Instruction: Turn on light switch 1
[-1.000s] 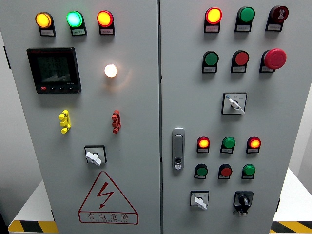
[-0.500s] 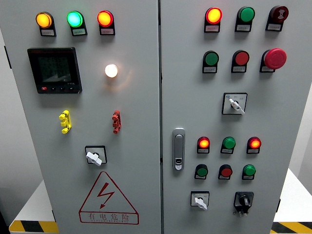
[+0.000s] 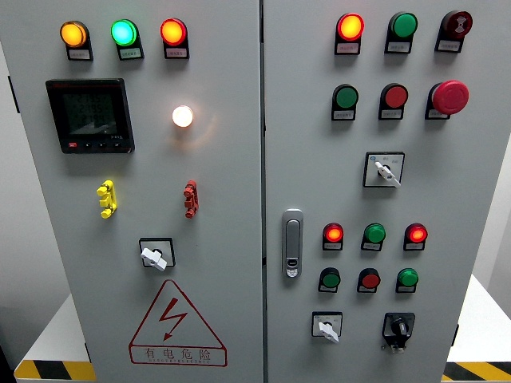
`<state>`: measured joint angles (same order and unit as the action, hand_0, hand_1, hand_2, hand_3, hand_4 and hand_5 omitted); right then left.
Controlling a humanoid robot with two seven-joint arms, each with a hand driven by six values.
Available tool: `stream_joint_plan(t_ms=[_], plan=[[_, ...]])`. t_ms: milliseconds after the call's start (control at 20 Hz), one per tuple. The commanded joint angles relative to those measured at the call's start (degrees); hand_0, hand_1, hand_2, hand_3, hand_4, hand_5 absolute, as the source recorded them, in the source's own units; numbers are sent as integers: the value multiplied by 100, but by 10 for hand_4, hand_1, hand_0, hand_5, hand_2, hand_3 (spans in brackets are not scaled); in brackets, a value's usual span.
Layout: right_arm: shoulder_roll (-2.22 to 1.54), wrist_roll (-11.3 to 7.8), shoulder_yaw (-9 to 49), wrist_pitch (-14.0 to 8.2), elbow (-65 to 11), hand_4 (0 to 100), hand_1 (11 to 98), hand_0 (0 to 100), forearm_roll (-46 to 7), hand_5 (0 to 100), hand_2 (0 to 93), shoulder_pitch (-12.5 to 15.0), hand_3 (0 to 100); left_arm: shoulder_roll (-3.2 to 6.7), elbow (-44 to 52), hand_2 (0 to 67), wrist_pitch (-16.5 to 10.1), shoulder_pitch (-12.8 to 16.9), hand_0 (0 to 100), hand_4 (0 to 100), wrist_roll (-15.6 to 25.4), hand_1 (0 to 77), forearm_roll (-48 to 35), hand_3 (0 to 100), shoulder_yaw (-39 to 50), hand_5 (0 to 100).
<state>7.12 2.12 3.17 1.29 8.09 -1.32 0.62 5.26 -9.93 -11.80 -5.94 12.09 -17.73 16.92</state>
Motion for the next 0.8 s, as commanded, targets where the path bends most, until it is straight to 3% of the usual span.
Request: stream_joint_plan(t_ms=[0, 200, 300, 400, 500, 750], plan=[[0, -1, 0, -6, 0, 194, 196, 0, 0, 106, 0, 0, 196, -43, 245, 106, -6, 40, 0, 235, -592, 0, 305, 34, -206, 297], [-9, -1, 0, 3, 0, 194, 195, 0, 0, 106, 0, 0, 196, -60, 263, 60, -6, 102, 0, 124, -919, 0, 323, 14, -207, 190], [-9, -1, 0, 3, 0, 194, 193, 0, 0, 106, 0, 0, 196, -69, 263, 19, -6, 146, 0, 5, -1068, 0, 297, 0, -215, 55], [0, -1, 0, 3, 0, 194, 196, 0, 0, 106, 0, 0, 196, -113, 255, 0, -6, 181, 0, 0, -1174, 0, 288, 0, -259, 0], [-9, -1, 0, 3, 0, 194, 197, 0, 0, 106, 0, 0, 196, -174, 255, 0, 2, 216, 0, 0, -1244, 0, 253, 0, -486, 0], [-9, -1, 0, 3, 0, 194, 197, 0, 0, 106, 0, 0, 196, -183, 255, 0, 3, 225, 0, 0, -1288, 0, 314, 0, -918, 0]])
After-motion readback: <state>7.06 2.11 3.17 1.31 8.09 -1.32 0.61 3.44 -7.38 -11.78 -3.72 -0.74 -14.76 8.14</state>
